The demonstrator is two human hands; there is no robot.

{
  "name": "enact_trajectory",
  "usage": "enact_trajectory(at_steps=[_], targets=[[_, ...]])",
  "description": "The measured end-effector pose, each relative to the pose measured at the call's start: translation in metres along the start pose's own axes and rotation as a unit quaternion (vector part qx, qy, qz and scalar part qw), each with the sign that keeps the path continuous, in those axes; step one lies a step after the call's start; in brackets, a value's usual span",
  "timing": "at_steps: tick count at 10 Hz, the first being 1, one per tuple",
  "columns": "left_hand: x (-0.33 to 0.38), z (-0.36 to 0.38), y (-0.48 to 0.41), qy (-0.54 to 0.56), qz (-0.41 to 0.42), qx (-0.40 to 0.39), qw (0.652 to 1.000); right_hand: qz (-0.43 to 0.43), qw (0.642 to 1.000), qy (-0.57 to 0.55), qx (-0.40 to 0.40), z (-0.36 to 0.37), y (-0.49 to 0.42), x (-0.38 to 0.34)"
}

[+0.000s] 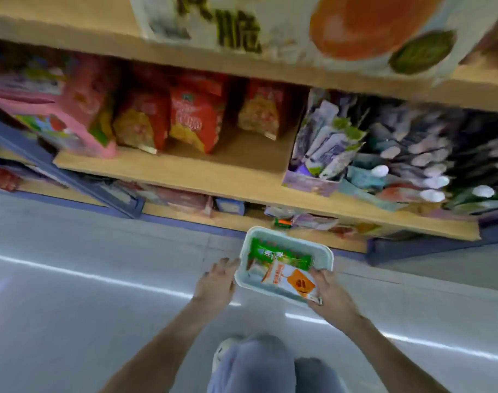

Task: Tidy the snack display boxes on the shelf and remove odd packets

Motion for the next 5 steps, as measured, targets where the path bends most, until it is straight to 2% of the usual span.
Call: enact_trajectory(at_steps=[1, 2, 3, 4, 5], targets=[[-0.002, 0.069, -0.052, -0.001, 0.002, -0.003, 1.0, -0.026, 0.999, 0.023, -0.01, 0.063, -0.049, 0.039], [-0.02, 0.123, -0.098, 0.073, -0.051, 0.022, 0.996, -0.061, 0.996, 0.068, -0.004, 0.115, -0.105, 0.067], [-0.035, 0.156, -0.13, 0.109, -0.063, 0.033, 0.991, -0.085, 0.987, 0.137, 0.001, 0.149, -0.153, 0.078], [-0.032, 0.169, -0.135, 0.117, -0.076, 0.019, 0.99, -0.087, 0.973, 0.207, -0.055, 0.165, -0.174, 0.078], [-0.02, 0.161, -0.125, 0.148, -0.099, 0.002, 0.984, -0.078, 0.98, 0.168, -0.077, 0.162, -0.163, 0.067]])
Point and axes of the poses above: each hand's wrist, its own y-axis away from the middle knuckle, its own z-axis out of the palm, x = y × z, the point moved 1 cm from there along -y, towards the middle knuckle, and after that the axes turned 6 degrees about x, right-handed, at the moved point
